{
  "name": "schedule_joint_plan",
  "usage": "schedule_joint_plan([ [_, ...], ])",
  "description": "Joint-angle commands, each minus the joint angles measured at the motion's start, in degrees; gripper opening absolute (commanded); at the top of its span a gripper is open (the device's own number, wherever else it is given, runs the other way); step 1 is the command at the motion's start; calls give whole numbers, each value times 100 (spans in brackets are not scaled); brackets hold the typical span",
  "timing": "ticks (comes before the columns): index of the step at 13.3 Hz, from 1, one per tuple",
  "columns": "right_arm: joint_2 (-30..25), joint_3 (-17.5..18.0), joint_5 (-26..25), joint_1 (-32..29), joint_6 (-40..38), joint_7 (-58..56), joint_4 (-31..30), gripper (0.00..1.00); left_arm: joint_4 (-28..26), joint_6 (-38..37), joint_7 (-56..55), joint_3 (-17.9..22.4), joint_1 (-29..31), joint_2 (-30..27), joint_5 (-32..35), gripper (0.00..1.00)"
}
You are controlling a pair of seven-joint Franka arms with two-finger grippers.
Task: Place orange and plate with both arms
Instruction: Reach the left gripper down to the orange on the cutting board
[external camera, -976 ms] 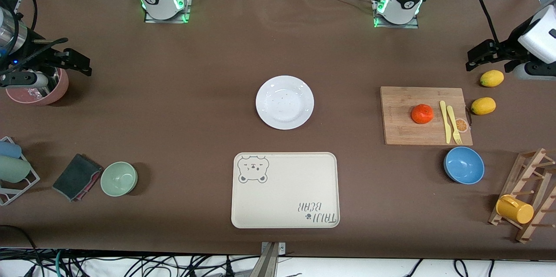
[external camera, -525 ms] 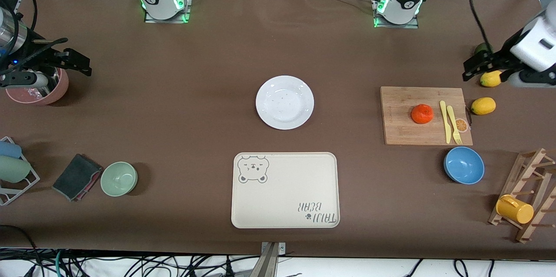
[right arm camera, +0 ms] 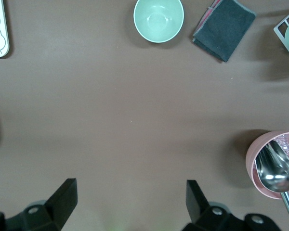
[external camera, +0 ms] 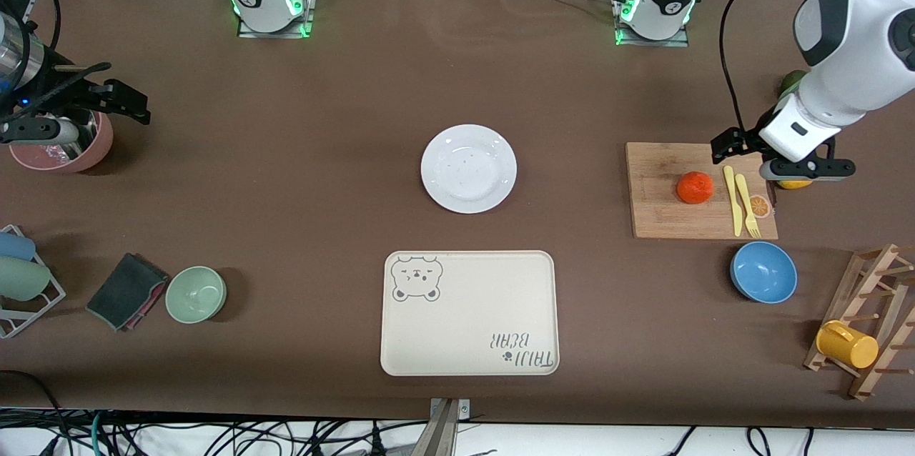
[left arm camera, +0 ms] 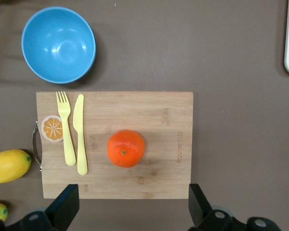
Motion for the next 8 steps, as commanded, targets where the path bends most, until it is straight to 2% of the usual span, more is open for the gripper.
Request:
schedule_joint_plan([
  [1, -67, -24, 70, 7, -50, 17, -53, 100, -152, 13, 4, 21, 80, -154, 9, 100],
  [8, -67, -24, 70, 7, -51, 17, -45, 100, -292, 267, 75, 47, 230, 495, -26, 100],
])
